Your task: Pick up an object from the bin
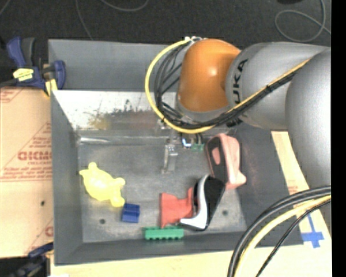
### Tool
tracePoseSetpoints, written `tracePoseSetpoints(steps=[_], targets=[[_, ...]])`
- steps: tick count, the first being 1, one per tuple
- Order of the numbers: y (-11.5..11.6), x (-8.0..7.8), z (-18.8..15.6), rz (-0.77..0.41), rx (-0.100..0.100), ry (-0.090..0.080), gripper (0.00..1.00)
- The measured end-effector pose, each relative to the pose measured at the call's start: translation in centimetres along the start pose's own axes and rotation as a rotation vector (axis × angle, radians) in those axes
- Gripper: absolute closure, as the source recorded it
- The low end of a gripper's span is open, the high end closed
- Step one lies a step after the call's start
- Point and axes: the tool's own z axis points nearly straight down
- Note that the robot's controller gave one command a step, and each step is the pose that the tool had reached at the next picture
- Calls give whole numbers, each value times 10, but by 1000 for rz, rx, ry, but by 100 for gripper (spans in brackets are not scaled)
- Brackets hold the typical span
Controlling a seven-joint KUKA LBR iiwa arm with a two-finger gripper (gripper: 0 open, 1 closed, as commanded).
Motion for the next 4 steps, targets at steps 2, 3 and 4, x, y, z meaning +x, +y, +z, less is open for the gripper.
tracePoseSetpoints(steps=[2, 3, 4], targets=[[85, 21, 29, -108, 1, 0, 0], [103, 31, 27, -183, 0, -3, 0], [131, 51, 69, 51, -1, -5, 0]])
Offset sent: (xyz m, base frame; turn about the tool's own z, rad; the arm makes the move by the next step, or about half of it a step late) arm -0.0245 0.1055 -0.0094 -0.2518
